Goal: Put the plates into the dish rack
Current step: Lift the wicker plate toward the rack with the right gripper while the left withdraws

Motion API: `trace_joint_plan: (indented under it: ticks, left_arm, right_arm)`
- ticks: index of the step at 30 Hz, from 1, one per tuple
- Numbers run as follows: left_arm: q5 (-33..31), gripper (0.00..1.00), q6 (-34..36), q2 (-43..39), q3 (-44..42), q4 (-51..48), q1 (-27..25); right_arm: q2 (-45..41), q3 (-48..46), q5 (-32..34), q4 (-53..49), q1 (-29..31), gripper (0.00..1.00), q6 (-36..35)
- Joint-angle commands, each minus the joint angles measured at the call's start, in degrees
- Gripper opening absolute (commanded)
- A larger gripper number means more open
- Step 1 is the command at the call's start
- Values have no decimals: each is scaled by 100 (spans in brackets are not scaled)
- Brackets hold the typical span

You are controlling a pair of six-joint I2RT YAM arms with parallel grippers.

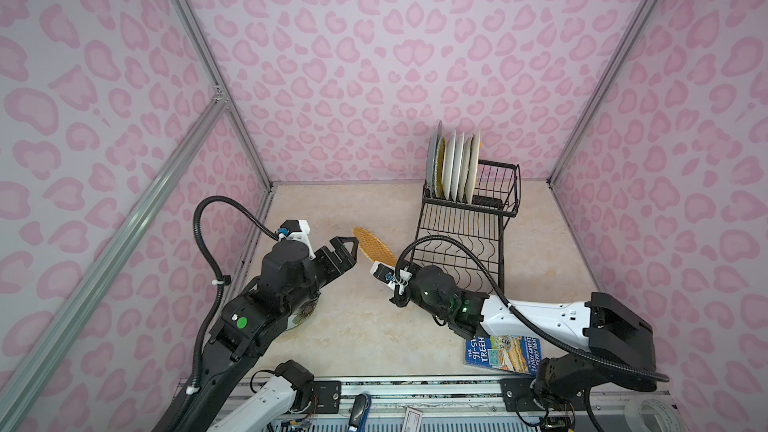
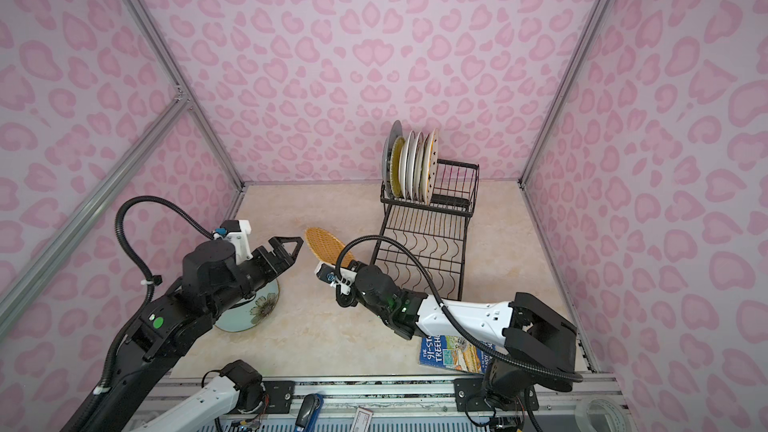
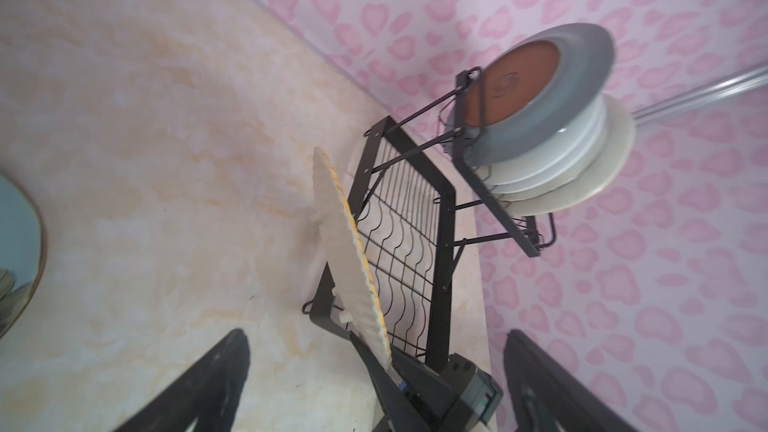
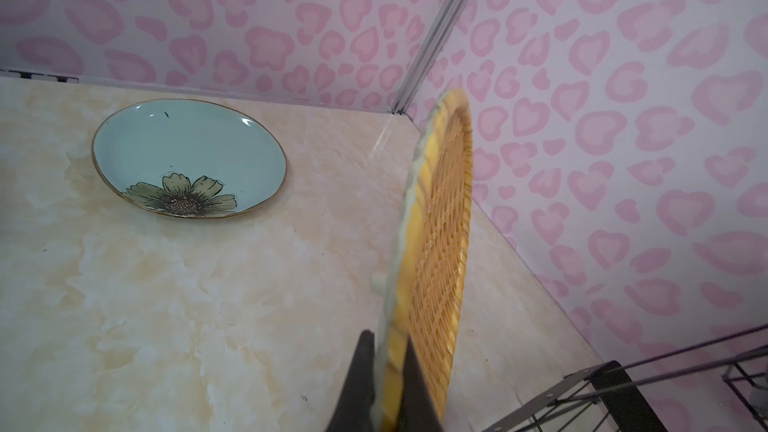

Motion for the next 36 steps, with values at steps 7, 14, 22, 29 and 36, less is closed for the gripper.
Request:
trace_joint_plan:
  ticks: [7,14,22,29,36]
  left_arm:
    - [726,97,3277,-1085,-1025,2598,4]
    - [1823,97,4103,-401,-1381,3397,4]
    - [2497,97,4788,-449,-2309,3896,4]
    - [2119,97,4577,-243,-2351,3708,4]
    - [2040,97,4473,-419,-2386,3713,4]
  right_arm:
    - [-1374,94,189,-933,-11,0,1361]
    - [-2245,1168,383,-2650,-205,0,2245]
    - [-3163,1934,365,-3241,-669,0,2812]
    - [-3474,2337,1103,-2951,-1146,0,2761]
    - [-3238,2643,1221,-2906,-2289,0,3172]
